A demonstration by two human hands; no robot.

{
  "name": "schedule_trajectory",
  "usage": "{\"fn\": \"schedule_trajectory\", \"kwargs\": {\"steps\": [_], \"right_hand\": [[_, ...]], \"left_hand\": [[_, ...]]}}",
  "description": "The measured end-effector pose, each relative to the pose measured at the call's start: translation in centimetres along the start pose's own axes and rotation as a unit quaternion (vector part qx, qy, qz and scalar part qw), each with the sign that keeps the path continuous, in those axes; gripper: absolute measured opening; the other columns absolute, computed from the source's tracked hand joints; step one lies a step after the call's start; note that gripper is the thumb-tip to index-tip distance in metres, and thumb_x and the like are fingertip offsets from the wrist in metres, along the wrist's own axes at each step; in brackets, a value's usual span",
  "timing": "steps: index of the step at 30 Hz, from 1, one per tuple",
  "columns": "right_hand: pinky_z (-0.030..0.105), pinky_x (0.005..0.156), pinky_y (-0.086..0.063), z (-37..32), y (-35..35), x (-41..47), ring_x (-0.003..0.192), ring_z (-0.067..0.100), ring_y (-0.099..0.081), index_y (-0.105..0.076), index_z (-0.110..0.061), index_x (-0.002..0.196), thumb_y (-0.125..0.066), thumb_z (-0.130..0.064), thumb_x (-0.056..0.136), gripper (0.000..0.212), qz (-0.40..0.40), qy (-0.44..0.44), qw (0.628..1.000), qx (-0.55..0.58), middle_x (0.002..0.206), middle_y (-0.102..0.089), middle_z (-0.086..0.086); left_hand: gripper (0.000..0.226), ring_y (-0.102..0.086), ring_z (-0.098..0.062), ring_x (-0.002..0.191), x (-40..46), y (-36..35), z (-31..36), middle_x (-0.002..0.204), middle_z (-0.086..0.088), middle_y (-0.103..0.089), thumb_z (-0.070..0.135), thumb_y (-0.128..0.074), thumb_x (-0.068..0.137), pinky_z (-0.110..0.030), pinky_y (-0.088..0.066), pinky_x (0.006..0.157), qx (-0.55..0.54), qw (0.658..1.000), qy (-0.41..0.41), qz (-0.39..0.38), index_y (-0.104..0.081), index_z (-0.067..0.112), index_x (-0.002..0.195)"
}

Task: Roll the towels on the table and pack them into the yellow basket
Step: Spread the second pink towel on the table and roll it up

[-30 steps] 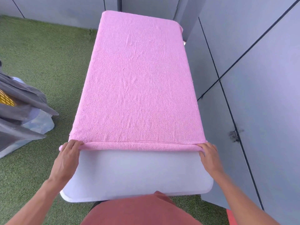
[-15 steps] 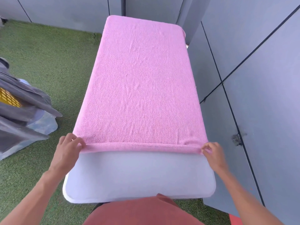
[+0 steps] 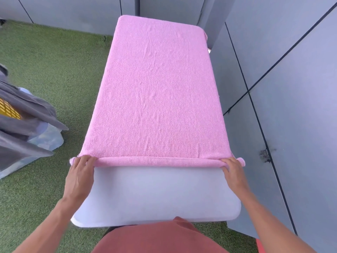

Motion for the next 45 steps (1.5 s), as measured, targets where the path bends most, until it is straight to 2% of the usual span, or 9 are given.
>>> {"fn": "schedule_trajectory", "kwargs": {"steps": [6, 9, 13, 19, 24, 32, 37, 41, 45], "right_hand": [[0.024, 0.09, -0.035, 2.1, 1.4, 0.0, 0.105, 0.023, -0.058, -0.066, -0.004, 0.116, -0.056, 0.005, 0.089, 0.03, -0.125, 0.004, 0.992, 0.0, 0.112, -0.065, 0.005], [0.023, 0.085, -0.044, 2.1, 2.7, 0.7, 0.102, 0.015, -0.062, -0.068, -0.017, 0.11, -0.063, -0.002, 0.087, 0.028, -0.187, -0.081, 0.972, 0.116, 0.105, -0.069, -0.006], [0.019, 0.073, -0.044, 1.2, 2.5, 2.0, 0.087, 0.023, -0.063, -0.067, -0.014, 0.091, -0.072, 0.002, 0.078, 0.021, -0.064, -0.152, 0.965, 0.205, 0.091, -0.068, 0.007], [0.036, 0.087, -0.039, -0.4, 0.9, -1.2, 0.099, 0.03, -0.045, -0.073, -0.02, 0.096, -0.069, -0.011, 0.083, 0.016, 0.09, -0.024, 0.991, -0.095, 0.099, -0.06, 0.005], [0.031, 0.101, -0.029, 0.4, -0.4, -1.1, 0.112, 0.028, -0.04, -0.065, -0.006, 0.117, -0.072, 0.003, 0.076, 0.043, 0.046, 0.013, 0.997, -0.055, 0.112, -0.057, 0.01], [0.036, 0.095, -0.036, 1.5, 0.3, 2.1, 0.104, 0.037, -0.052, -0.066, -0.005, 0.115, -0.062, 0.005, 0.083, 0.033, -0.057, -0.016, 0.997, -0.053, 0.108, -0.063, 0.013], [0.018, 0.073, -0.041, 2.5, 2.0, 0.9, 0.095, 0.02, -0.062, -0.072, -0.015, 0.1, -0.068, -0.004, 0.081, 0.022, -0.158, -0.077, 0.983, 0.057, 0.099, -0.071, -0.003], [0.027, 0.073, -0.048, 2.2, 3.3, 2.1, 0.088, 0.02, -0.064, -0.065, -0.016, 0.099, -0.082, -0.01, 0.071, 0.034, -0.118, -0.184, 0.953, 0.209, 0.095, -0.067, 0.002], [0.006, 0.076, -0.036, 1.1, 2.4, 2.3, 0.098, 0.025, -0.057, -0.069, -0.015, 0.082, -0.077, -0.004, 0.074, 0.016, -0.006, -0.123, 0.983, 0.139, 0.099, -0.06, 0.009]], "left_hand": [[0.022, -0.056, -0.032, 0.089, -0.1, 0.2, -2.5, 0.097, -0.007, -0.066, -0.005, -0.065, 0.082, -0.047, -0.051, 0.071, -0.031, 0.996, -0.035, -0.071, -0.069, 0.005, 0.101], [0.021, -0.057, -0.03, 0.091, 1.1, 0.5, -3.2, 0.099, -0.008, -0.068, 0.0, -0.061, 0.088, -0.041, -0.046, 0.079, -0.084, 0.987, 0.003, -0.135, -0.07, 0.008, 0.105], [0.017, -0.058, -0.024, 0.089, 3.6, 1.4, -2.6, 0.101, -0.007, -0.063, 0.009, -0.06, 0.091, -0.032, -0.044, 0.07, -0.171, 0.966, 0.119, -0.154, -0.063, 0.011, 0.108], [0.022, -0.045, -0.034, 0.081, 0.7, 1.3, -0.5, 0.092, -0.012, -0.053, -0.006, -0.069, 0.075, -0.047, -0.043, 0.061, 0.021, 1.0, 0.01, -0.002, -0.066, 0.008, 0.092], [0.049, -0.046, -0.04, 0.098, -0.9, 0.0, 0.5, 0.113, -0.019, -0.05, -0.012, -0.07, 0.069, -0.051, -0.048, 0.075, 0.019, 1.0, -0.012, -0.009, -0.054, 0.001, 0.113], [0.023, -0.048, -0.036, 0.095, 1.9, 0.3, -0.2, 0.102, -0.015, -0.06, -0.01, -0.058, 0.084, -0.051, -0.046, 0.071, -0.035, 0.998, 0.024, -0.049, -0.062, 0.0, 0.104], [0.017, -0.058, -0.037, 0.086, 1.1, 0.6, -1.1, 0.093, -0.014, -0.064, -0.006, -0.057, 0.086, -0.044, -0.044, 0.07, -0.053, 0.991, 0.014, -0.125, -0.066, 0.001, 0.1], [0.02, -0.062, -0.024, 0.079, 3.8, 1.1, -1.9, 0.093, -0.005, -0.065, 0.005, -0.066, 0.086, -0.027, -0.045, 0.061, -0.18, 0.96, 0.144, -0.161, -0.06, 0.013, 0.104], [0.014, -0.056, -0.031, 0.088, 5.1, 1.9, -1.5, 0.092, -0.008, -0.056, 0.003, -0.072, 0.08, -0.026, -0.04, 0.071, -0.178, 0.967, 0.153, -0.101, -0.068, 0.016, 0.08]]}}
Point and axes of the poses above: each hand's wrist, its own x-axis towards the middle knuckle, its own y-axis out of the back of the hand, z = x × y, the point moved 3 cm from there along x, towards the middle knuckle
